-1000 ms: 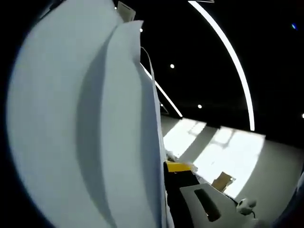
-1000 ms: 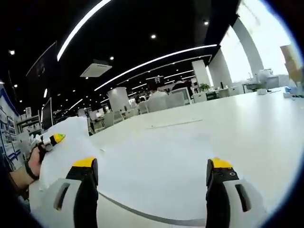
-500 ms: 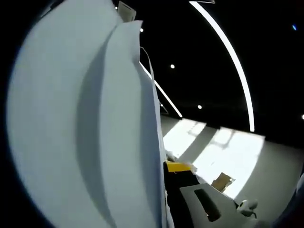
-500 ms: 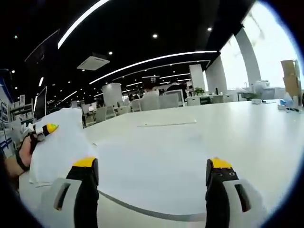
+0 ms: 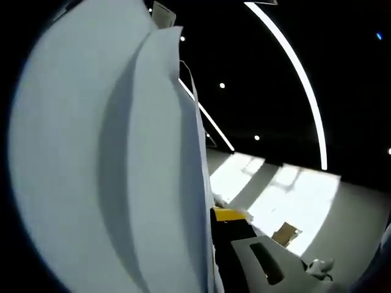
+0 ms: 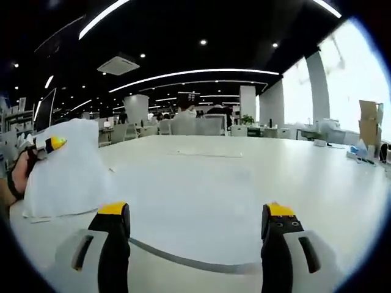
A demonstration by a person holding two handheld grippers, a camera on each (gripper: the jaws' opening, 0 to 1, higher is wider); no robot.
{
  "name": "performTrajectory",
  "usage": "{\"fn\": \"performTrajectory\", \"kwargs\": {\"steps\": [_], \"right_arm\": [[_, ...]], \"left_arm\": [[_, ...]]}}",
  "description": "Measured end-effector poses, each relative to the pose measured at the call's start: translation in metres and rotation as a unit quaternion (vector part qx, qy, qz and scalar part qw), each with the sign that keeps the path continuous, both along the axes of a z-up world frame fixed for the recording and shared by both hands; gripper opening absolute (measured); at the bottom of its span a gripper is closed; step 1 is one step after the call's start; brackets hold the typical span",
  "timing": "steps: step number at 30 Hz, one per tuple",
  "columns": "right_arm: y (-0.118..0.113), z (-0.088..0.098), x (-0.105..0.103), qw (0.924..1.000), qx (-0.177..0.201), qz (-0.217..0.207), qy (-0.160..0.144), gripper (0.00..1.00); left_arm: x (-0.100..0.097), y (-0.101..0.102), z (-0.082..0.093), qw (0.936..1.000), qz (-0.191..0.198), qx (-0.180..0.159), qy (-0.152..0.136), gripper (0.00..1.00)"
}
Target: Organize the stack of printing papers by aligning and flattening the scattered papers on the table
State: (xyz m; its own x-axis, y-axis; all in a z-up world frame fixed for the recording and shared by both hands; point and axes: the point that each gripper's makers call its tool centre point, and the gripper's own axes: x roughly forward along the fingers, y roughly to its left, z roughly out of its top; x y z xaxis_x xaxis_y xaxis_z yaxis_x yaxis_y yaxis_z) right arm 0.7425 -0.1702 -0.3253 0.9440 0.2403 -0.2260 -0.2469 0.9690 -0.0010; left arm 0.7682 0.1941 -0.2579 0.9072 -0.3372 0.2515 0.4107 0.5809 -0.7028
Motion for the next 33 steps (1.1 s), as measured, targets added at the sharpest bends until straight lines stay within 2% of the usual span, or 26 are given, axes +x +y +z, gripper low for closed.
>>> {"fn": "performTrajectory", "kwargs": {"steps": [15, 19, 33], "right_arm": [[0.0006, -0.0029, -0.0047, 0.9989, -0.045, -0.012, 0.001, 0.82], [-0.0001, -0.0008, -0.0069, 0.9993, -0.032, -0.018, -0.001, 0.84], [-0.0008, 0.0023, -0.008, 0.9989, -0.034, -0.032, -0.006, 0.87]], "left_arm": [[0.0001, -0.0011, 0.0, 1.0, 0.0, 0.003, 0.0, 0.06], [0.0003, -0.0002, 0.0003, 1.0, 0.0, 0.0, 0.0, 0.06], [0.0016, 0.0019, 0.0023, 1.0, -0.002, -0.005, 0.0, 0.06]]}}
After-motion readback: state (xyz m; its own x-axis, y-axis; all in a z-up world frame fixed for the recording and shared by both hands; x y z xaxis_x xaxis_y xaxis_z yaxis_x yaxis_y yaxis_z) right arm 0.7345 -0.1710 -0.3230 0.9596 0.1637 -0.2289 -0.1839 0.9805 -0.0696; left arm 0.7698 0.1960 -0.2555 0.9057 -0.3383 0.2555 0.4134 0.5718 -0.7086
